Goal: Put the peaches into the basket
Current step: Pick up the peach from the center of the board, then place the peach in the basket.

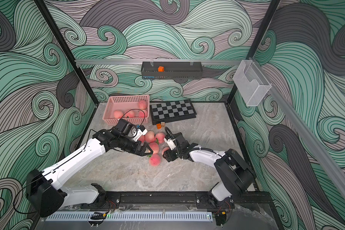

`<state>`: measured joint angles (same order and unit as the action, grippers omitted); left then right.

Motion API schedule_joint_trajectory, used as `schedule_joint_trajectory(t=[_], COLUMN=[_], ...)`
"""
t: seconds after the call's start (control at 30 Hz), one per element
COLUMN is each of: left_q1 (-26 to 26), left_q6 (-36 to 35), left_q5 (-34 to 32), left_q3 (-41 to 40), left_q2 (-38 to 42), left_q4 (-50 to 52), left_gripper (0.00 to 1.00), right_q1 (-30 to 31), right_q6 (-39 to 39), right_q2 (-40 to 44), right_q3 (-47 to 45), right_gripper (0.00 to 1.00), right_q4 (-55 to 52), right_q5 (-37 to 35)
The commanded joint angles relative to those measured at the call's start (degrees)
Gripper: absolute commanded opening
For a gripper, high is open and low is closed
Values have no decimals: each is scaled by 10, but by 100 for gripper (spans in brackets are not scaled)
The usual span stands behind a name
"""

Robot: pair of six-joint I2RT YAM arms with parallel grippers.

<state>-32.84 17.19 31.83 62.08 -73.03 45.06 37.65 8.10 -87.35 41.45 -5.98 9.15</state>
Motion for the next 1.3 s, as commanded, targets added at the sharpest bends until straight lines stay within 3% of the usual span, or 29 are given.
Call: schedule_joint_trajectory(t=[0.0,0.23,0.63,1.27], left_q1=[-4,-4,-5,-40], left_q6=[7,11,53,90], left_q5=[18,23,104,137], left_q3=[23,31,41,43], left_q2=[-5,-7,-14,-37], left_q4=[-13,-12,-76,-153], left_gripper=[94,94,95,95], right_q1=[2,10,34,71], right_q6=[-9,-57,-107,-97], right_q2=[19,129,282,331], right_q3=[-11,-48,-63,-44], right_gripper=[72,72,74,75], right_q4=[10,45,61,81], right_q5=[5,17,52,91])
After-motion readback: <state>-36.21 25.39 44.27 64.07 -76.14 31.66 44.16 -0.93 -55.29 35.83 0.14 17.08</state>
